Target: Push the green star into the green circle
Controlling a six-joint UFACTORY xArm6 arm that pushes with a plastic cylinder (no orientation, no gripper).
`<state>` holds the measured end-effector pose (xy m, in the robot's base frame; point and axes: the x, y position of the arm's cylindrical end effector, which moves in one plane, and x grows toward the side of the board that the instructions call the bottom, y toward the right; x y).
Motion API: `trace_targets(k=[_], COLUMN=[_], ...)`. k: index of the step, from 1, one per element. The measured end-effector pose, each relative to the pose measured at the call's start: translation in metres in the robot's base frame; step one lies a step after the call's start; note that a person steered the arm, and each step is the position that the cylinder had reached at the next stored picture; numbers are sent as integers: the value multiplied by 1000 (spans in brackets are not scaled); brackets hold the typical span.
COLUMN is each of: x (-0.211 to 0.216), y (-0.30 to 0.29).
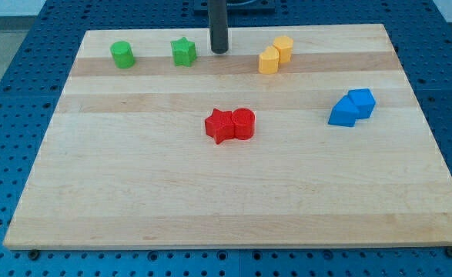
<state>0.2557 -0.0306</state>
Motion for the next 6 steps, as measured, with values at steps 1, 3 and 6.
trace_targets(k=[1,3,6], x=[8,8,8], y=[-4,-36,-88])
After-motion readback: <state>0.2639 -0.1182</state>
